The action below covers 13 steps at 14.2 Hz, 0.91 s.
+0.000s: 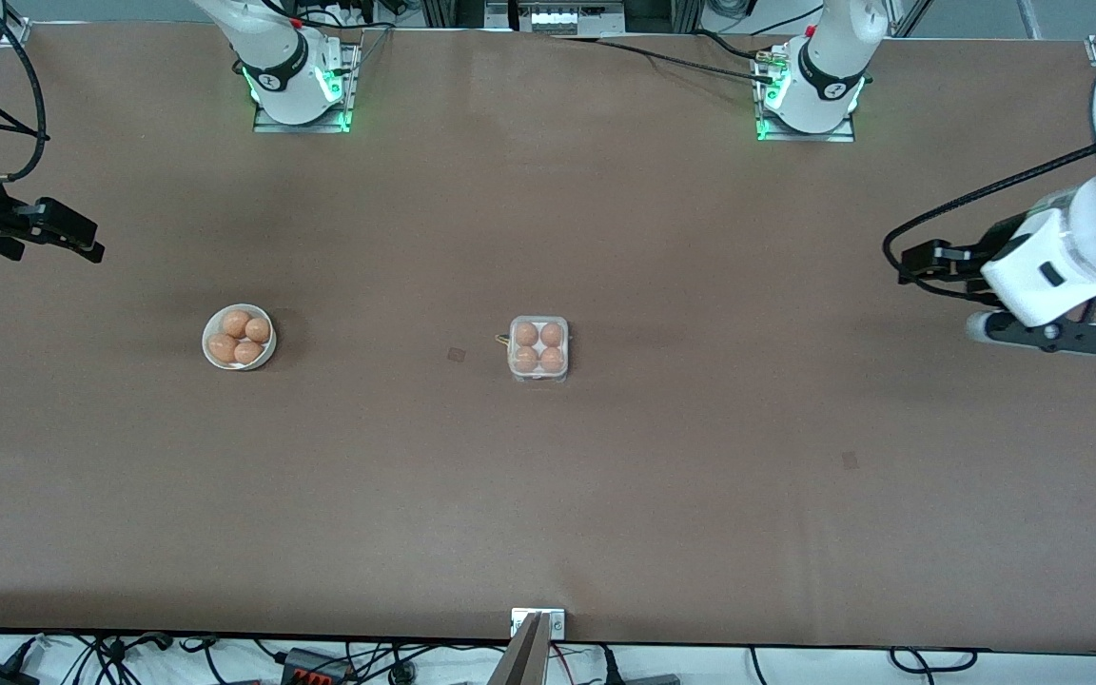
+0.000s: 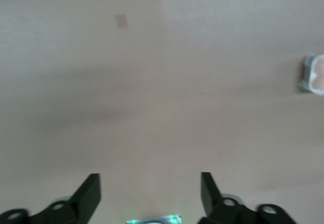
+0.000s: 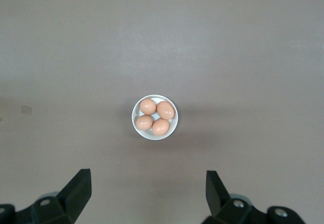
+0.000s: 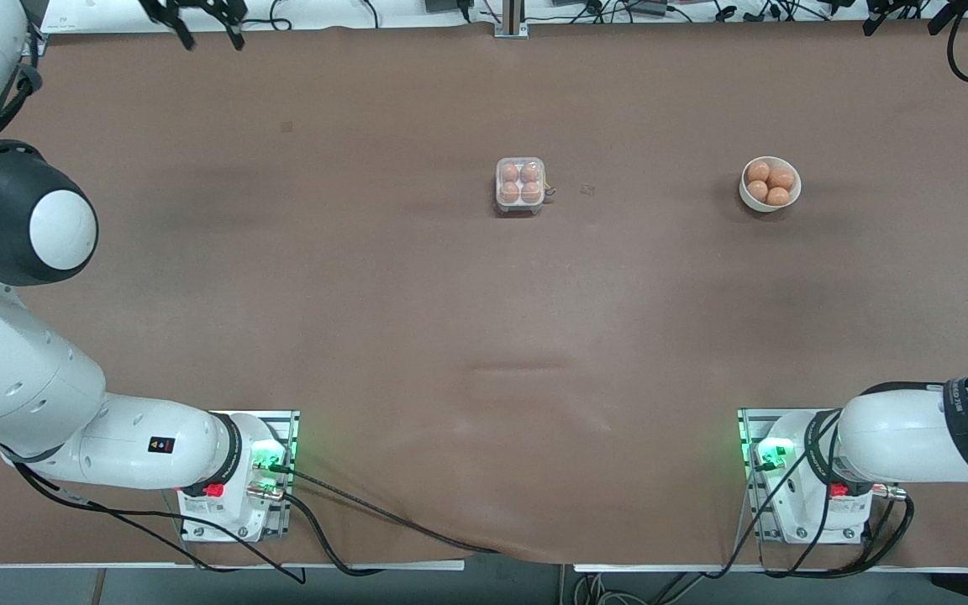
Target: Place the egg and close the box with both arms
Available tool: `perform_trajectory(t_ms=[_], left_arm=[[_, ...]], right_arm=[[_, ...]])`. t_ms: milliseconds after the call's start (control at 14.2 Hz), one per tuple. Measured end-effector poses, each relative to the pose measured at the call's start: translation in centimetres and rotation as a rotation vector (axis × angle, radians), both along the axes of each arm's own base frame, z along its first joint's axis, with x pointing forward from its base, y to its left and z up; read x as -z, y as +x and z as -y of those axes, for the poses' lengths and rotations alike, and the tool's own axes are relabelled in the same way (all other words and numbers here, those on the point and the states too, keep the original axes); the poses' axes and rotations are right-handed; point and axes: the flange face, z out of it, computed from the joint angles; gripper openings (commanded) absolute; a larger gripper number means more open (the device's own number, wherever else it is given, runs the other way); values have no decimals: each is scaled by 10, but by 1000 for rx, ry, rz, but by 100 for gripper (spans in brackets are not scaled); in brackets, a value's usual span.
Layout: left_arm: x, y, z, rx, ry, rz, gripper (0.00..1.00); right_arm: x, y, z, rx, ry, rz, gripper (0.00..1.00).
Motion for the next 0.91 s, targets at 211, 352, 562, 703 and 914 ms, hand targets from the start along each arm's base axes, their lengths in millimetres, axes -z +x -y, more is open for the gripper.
perform_trajectory(t_ms=[211,352,562,703,914], left_arm=[[-12,-2,-29,-43,12,116,100],[-15,-12,-36,-55,10,159,100],[-17,-31,-33,-57,14,152,100],[-14,-42,-32,-59,18,139,100],[-12,-46,-27,-68,21,134,100]], right_arm=[[0,0,0,0,0,1,100],[-1,0,0,0,0,3,100],[-2,1,0,-1,0,7,100],[-2,1,0,-1,0,6,100],[-2,1,-1,-1,0,8,100]])
